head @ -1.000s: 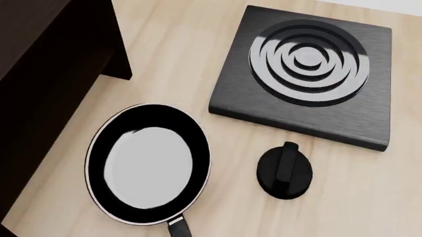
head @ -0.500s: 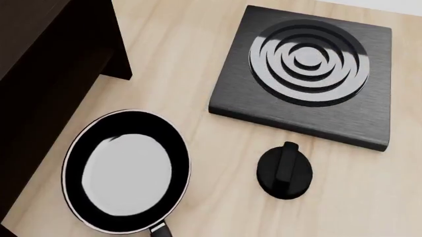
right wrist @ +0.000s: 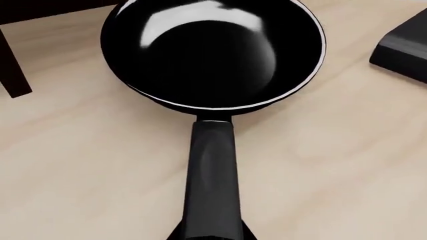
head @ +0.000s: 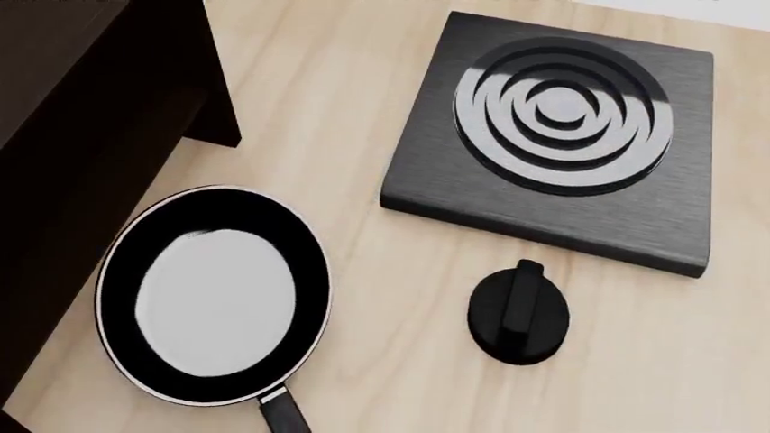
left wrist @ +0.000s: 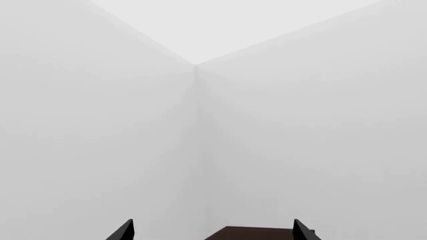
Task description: Put the frying pan under the cabinet shelf.
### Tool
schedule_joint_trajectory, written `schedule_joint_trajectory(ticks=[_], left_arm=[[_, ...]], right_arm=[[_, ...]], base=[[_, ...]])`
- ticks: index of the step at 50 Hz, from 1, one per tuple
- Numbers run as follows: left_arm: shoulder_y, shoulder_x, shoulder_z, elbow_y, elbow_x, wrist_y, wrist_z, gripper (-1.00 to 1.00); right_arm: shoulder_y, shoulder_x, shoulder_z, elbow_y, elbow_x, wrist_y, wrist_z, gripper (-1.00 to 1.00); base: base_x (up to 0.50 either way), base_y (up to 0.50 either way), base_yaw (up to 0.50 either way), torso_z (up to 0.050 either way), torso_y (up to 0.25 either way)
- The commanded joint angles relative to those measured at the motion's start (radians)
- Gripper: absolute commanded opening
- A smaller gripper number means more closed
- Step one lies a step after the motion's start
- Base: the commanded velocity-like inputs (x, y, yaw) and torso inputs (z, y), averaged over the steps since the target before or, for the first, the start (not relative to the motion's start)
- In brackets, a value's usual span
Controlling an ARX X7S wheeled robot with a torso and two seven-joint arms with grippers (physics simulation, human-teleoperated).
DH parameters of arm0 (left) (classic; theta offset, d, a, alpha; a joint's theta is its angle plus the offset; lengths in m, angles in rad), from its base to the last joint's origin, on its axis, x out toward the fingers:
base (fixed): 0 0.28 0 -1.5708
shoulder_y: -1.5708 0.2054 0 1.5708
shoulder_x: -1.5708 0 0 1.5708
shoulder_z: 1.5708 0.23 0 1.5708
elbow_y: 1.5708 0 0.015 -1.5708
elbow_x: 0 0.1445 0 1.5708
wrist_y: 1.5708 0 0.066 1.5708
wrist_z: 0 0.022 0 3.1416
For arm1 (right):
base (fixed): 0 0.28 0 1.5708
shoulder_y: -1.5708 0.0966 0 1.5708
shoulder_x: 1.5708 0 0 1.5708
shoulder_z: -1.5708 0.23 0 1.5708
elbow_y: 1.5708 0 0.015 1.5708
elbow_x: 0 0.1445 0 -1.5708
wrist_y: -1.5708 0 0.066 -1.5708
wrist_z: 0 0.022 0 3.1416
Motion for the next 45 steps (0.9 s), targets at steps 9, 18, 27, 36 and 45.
schedule_joint_trajectory(ticks=[9,18,27,36,45], left_arm=[[-0.030,-0.031,0.057,0.000,0.018,0.010,-0.041,1.00],[0.005,-0.034,0.014,0.000,0.006,0.013,-0.040,1.00],[-0.051,-0.026,0.071,0.000,0.004,0.003,-0.037,1.00],[-0.065,-0.013,0.094,0.000,0.016,-0.001,-0.034,1.00],[-0.143,0.001,0.146,0.000,-0.004,-0.021,-0.015,1.00]], right_arm=[[0.019,0.004,-0.036,-0.033,0.049,0.216,0.020,-1.00],[0.058,-0.006,-0.019,-0.047,0.094,0.322,0.019,-1.00],[0.053,0.023,-0.010,-0.181,0.110,0.423,0.059,-1.00],[0.124,0.012,0.011,-0.161,0.109,0.422,0.053,-1.00],[0.229,-0.031,0.013,-0.009,0.116,0.384,-0.010,-1.00]], base=[[0.01,0.01,0.01,0.000,-0.004],[0.00,0.01,0.01,0.000,-0.005],[0.00,0.00,0.00,0.000,-0.004],[0.00,0.00,0.00,0.000,0.000],[0.00,0.00,0.00,0.000,-0.002]])
